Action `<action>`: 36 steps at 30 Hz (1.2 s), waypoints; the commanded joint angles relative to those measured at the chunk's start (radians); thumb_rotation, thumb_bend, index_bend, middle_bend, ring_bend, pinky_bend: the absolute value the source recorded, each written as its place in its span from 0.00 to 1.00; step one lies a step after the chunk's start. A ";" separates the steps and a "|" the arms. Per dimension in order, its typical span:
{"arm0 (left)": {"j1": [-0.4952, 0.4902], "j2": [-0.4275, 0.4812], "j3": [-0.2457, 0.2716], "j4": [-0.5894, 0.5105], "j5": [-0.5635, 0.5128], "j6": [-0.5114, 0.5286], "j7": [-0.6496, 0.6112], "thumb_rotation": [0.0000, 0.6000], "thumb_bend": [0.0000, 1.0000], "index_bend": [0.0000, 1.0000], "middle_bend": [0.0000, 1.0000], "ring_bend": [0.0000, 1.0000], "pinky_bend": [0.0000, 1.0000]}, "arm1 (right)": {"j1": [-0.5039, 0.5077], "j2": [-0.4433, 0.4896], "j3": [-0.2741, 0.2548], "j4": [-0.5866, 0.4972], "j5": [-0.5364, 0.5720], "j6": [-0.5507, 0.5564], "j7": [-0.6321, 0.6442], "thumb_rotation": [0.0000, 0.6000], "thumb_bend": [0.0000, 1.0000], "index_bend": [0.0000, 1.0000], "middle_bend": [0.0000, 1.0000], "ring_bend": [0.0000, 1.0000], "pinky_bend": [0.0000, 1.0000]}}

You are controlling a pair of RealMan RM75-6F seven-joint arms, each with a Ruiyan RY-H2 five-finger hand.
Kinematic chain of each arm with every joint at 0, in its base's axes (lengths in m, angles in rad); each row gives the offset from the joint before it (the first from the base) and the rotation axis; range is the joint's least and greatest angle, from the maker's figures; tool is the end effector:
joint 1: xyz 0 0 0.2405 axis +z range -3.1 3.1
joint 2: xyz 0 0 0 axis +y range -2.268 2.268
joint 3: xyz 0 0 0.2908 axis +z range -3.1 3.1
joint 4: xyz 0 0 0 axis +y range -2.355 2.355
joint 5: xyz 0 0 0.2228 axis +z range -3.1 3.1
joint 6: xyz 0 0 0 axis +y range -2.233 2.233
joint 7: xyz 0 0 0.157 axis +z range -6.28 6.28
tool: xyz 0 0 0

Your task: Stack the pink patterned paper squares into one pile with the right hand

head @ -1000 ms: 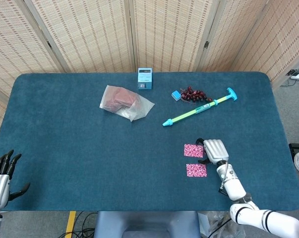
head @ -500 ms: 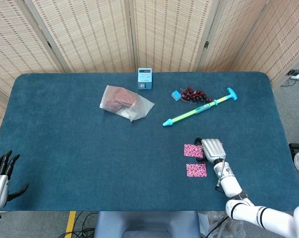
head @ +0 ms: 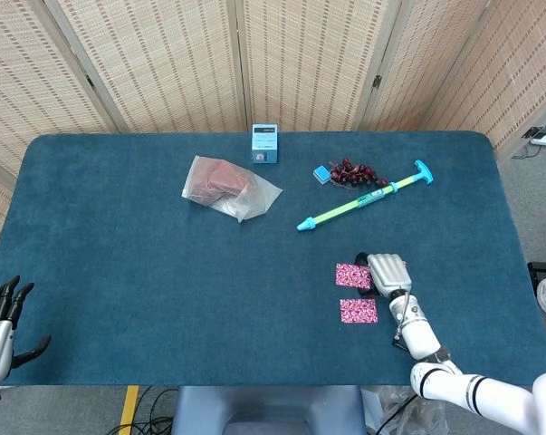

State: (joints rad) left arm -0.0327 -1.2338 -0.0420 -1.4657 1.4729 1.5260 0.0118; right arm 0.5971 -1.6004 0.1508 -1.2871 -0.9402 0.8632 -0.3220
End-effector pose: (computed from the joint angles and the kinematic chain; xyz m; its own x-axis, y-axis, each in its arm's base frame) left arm -0.3788 0.1780 0.1419 0.4343 -0.0102 0.9007 0.8987 0.0727 -0.4325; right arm -0.2864 -0.3630 -0.0471 0.3807 -0.4284 0.8195 -0.9178 -0.0669 0.3914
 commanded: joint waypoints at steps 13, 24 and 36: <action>-0.003 0.000 -0.002 -0.003 0.001 -0.003 0.007 1.00 0.26 0.13 0.05 0.04 0.11 | -0.021 0.057 -0.013 -0.086 -0.066 0.044 0.036 1.00 0.33 0.39 1.00 1.00 1.00; -0.010 -0.003 0.000 -0.015 0.009 -0.009 0.019 1.00 0.26 0.13 0.05 0.04 0.11 | -0.081 0.181 -0.096 -0.272 -0.185 0.100 0.049 1.00 0.33 0.39 1.00 1.00 1.00; -0.008 0.004 0.001 -0.019 0.009 -0.006 0.019 1.00 0.26 0.13 0.05 0.04 0.11 | -0.126 0.172 -0.152 -0.274 -0.213 0.120 0.044 1.00 0.30 0.39 1.00 1.00 1.00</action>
State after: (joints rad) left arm -0.0405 -1.2300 -0.0410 -1.4846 1.4815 1.5204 0.0305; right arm 0.4722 -1.4273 -0.0002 -1.5623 -1.1526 0.9820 -0.2781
